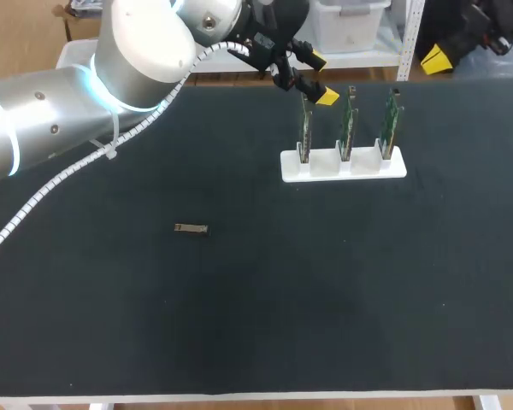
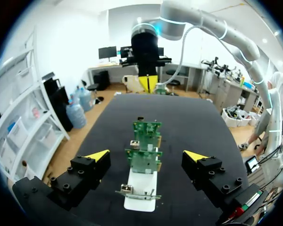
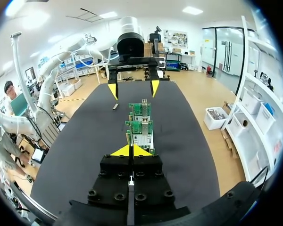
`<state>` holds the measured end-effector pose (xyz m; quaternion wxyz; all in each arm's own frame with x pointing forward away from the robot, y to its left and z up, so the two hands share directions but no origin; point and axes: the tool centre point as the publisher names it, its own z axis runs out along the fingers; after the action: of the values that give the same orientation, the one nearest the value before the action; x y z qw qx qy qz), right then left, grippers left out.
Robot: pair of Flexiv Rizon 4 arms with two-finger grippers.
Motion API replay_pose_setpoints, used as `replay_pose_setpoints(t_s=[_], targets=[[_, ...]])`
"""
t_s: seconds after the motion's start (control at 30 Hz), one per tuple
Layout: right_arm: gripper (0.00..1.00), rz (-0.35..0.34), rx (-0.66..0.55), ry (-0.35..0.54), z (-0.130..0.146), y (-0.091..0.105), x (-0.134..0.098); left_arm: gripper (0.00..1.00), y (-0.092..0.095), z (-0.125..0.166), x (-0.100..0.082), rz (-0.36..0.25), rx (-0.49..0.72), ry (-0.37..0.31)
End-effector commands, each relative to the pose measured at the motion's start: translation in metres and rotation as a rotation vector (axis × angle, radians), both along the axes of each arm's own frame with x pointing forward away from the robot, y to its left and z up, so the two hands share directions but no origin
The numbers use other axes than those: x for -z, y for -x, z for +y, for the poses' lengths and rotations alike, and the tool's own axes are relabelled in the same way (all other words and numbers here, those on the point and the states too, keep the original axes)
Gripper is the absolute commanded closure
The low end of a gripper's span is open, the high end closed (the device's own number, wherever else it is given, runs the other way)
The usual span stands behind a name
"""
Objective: Pick up the optical module with the left hand, and insert it into the network port with the right hand.
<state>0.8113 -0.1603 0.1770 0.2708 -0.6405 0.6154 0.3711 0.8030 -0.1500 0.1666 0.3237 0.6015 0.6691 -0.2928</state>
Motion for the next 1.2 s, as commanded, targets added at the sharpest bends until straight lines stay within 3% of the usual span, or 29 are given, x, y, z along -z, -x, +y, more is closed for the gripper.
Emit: replay_pose_setpoints(t_s=[0.03, 1.0, 1.03, 1.07, 1.1, 1.2], targets=[[1.0, 0.158, -0.214, -0.021, -0.0077, -0.0077, 0.001, 0.0, -0.0013, -0.0008, -0.0007, 0.003, 0.001, -0.005], [1.0, 0.169, -0.205, -0.011, -0.0144, -0.0105, 0.0067, 0.0, -0.0013, -0.0008, -0.0007, 0.003, 0.001, -0.005], [0.95, 0.176, -0.209, -0.013, -0.0142, -0.0107, 0.0067, 0.0, -0.0013, -0.0008, -0.0007, 0.003, 0.001, -0.005], [0.54, 0.173, -0.192, 0.001, -0.0135, -0.0107, 0.0066, 0.0, -0.0013, -0.0008, -0.0007, 0.003, 0.001, -0.005], [0.0, 0.173, -0.192, 0.001, -0.0135, -0.0107, 0.0066, 0.0, -0.0013, -0.0008, -0.0007, 0.003, 0.001, -0.005], [0.0, 0.173, -0.192, 0.001, -0.0135, -0.0107, 0.0066, 0.0, -0.0013, -0.0008, -0.0007, 0.003, 0.001, -0.005]])
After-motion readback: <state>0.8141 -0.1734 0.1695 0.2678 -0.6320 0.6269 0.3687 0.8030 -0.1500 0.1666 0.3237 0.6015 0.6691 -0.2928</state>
